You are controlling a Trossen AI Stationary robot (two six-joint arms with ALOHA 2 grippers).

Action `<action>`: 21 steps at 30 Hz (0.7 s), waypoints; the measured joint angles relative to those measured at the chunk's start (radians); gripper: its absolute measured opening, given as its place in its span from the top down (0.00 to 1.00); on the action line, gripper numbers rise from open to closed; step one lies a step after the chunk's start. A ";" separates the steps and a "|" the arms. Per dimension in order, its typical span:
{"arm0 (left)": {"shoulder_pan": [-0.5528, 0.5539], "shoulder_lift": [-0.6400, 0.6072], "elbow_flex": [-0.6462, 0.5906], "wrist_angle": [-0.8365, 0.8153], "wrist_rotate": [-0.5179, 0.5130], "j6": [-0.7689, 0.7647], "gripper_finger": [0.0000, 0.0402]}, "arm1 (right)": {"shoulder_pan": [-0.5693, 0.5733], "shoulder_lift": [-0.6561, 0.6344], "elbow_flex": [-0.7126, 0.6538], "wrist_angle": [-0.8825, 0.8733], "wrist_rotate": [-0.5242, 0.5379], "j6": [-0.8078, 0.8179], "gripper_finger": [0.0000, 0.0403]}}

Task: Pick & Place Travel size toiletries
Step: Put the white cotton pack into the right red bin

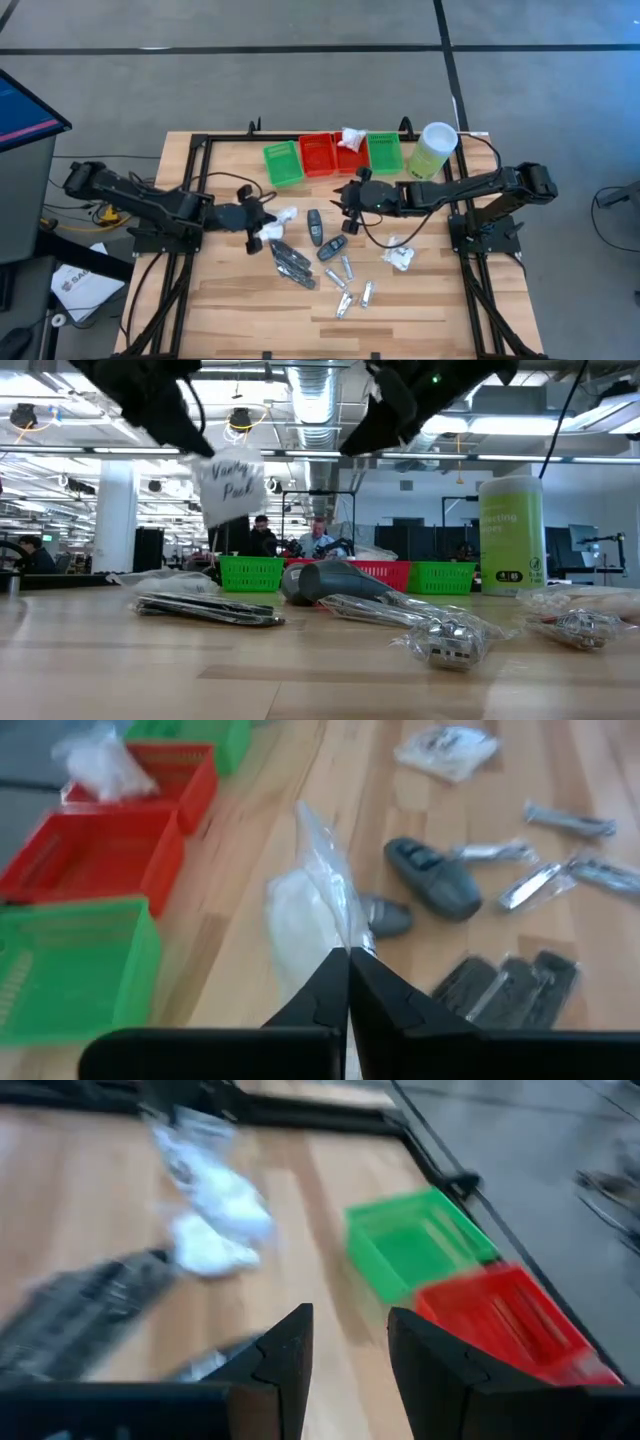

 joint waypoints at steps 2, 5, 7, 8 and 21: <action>-0.002 0.019 0.027 0.006 0.000 0.029 1.00 | 0.000 0.000 0.000 0.035 -0.059 -0.026 0.69; -0.002 0.047 0.052 0.008 0.000 0.063 1.00 | 0.000 0.022 0.000 0.093 -0.131 -0.070 0.68; 0.000 0.067 0.069 0.009 -0.002 0.081 1.00 | 0.001 0.040 -0.002 0.126 -0.163 -0.080 0.67; 0.000 0.075 0.076 0.012 -0.004 0.086 1.00 | 0.002 0.053 0.002 0.153 -0.179 -0.080 0.66; -0.001 0.137 0.128 0.027 -0.029 0.158 1.00 | 0.003 0.147 0.005 0.289 -0.196 -0.096 0.43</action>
